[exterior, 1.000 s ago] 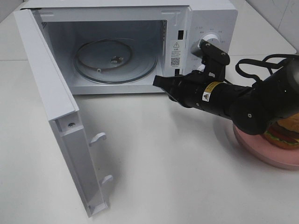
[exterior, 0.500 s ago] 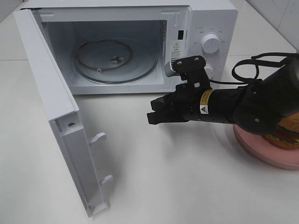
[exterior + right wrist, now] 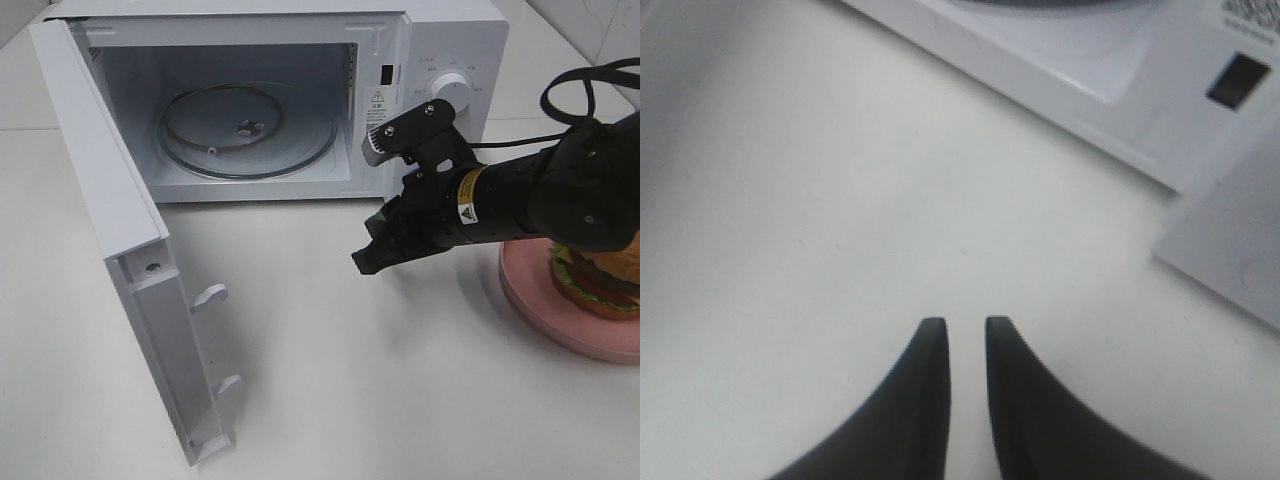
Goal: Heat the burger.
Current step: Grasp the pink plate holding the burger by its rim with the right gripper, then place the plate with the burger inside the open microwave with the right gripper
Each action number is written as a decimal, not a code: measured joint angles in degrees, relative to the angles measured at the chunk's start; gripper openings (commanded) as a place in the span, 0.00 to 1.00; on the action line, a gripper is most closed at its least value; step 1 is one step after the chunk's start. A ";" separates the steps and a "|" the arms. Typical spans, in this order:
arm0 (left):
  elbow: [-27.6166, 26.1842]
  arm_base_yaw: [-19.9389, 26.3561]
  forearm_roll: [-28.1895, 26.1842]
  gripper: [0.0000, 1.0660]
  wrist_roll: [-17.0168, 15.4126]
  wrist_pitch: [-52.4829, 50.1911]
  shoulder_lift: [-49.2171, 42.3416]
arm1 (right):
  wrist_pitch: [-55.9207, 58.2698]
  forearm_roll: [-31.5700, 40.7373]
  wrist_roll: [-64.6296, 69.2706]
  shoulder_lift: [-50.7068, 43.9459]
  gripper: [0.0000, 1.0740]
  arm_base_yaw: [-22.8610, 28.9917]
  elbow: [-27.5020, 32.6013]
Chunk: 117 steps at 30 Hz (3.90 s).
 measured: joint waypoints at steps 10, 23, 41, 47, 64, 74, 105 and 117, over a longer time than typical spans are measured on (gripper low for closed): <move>0.00 0.00 0.00 0.00 0.00 0.00 0.00 | 28.59 13.81 1.38 -2.58 0.21 0.00 -4.81; 0.00 0.00 0.00 0.00 0.00 0.00 0.00 | 46.24 37.13 -14.90 -2.58 0.76 0.00 -9.85; 0.00 0.00 0.00 0.00 0.00 0.00 0.00 | 46.87 26.47 -10.54 1.20 0.71 -6.99 -13.69; 0.00 0.00 0.00 0.00 0.00 0.00 -0.06 | 46.75 24.87 -10.49 5.67 0.71 -7.05 -13.69; 0.00 0.00 0.00 0.00 0.00 0.00 -0.06 | 46.70 21.31 -11.46 9.97 0.51 -7.05 -13.75; 0.00 0.00 0.00 0.00 0.00 0.00 -0.06 | 48.01 19.65 -12.09 10.54 0.01 -7.05 -14.38; 0.00 0.00 0.00 0.00 0.00 0.00 -0.11 | 52.71 15.87 -15.81 -1.20 0.00 6.42 -7.45; 0.00 0.00 0.00 0.00 0.00 0.00 -0.11 | 53.34 11.92 -13.52 -9.00 0.00 19.37 -2.01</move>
